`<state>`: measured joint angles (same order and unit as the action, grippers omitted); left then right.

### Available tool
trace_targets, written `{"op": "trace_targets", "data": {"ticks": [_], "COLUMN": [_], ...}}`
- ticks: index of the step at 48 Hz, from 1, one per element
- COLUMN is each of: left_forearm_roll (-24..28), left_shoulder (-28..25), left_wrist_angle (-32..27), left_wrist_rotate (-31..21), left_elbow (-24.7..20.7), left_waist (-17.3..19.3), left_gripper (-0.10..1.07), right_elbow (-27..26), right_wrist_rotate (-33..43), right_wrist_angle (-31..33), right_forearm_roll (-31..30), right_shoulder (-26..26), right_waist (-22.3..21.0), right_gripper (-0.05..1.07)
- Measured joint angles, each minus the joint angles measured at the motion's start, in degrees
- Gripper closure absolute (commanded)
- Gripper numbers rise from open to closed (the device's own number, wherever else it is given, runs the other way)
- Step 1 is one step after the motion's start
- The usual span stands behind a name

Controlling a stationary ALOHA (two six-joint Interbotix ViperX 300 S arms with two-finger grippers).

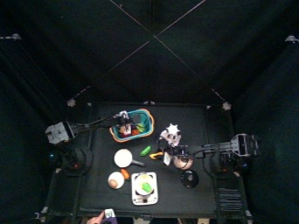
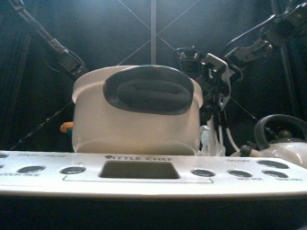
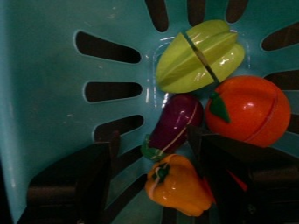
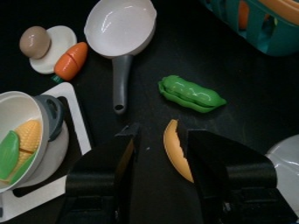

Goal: Grab eggplant

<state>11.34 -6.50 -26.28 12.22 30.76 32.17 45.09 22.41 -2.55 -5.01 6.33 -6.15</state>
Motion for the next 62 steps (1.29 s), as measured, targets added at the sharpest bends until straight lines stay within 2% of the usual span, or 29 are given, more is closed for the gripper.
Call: {"op": "trace_targets", "data": {"ticks": [5,16,22,28,38,46,50,58,62], "left_forearm_roll": [-0.5,-2.6,-3.1,-4.2,-4.7,-4.7,-4.7,-4.6,-4.4], "left_shoulder": [-1.1,-2.6,-2.2,-0.1,6.2,7.5,6.8,4.2,4.2], "left_wrist_angle": [0.6,2.1,1.8,1.4,0.6,-0.3,-0.4,-0.4,-0.1], "left_wrist_rotate": [0.0,0.1,0.0,-0.2,-0.1,0.1,0.1,0.2,0.4], "left_elbow": [0.1,0.0,0.0,0.1,0.3,0.5,0.9,0.9,0.9], "left_waist": [-0.2,-0.1,-0.1,-0.2,-0.4,-0.7,-0.8,-0.8,-0.8], "left_gripper": [0.13,0.43,0.52,0.52,0.52,0.51,0.45,0.16,0.1], "right_elbow": [0.0,0.0,0.0,0.0,0.0,0.0,0.0,0.0,0.2], "right_wrist_rotate": [0.0,0.0,0.0,0.0,0.0,0.0,-0.1,-0.2,-0.3], "right_wrist_angle": [0.1,0.2,0.2,0.2,0.2,0.2,0.2,0.2,0.2], "right_forearm_roll": [0.0,0.1,0.1,0.2,0.2,0.0,-0.1,-0.5,-1.1], "right_shoulder": [0.0,0.0,0.0,0.0,-0.1,-0.1,-0.1,-0.1,-0.4], "right_waist": [0.1,0.1,0.1,0.2,0.3,0.3,0.3,0.4,0.4], "right_gripper": [0.25,0.25,0.25,0.25,0.25,0.25,0.25,0.25,0.25]}}
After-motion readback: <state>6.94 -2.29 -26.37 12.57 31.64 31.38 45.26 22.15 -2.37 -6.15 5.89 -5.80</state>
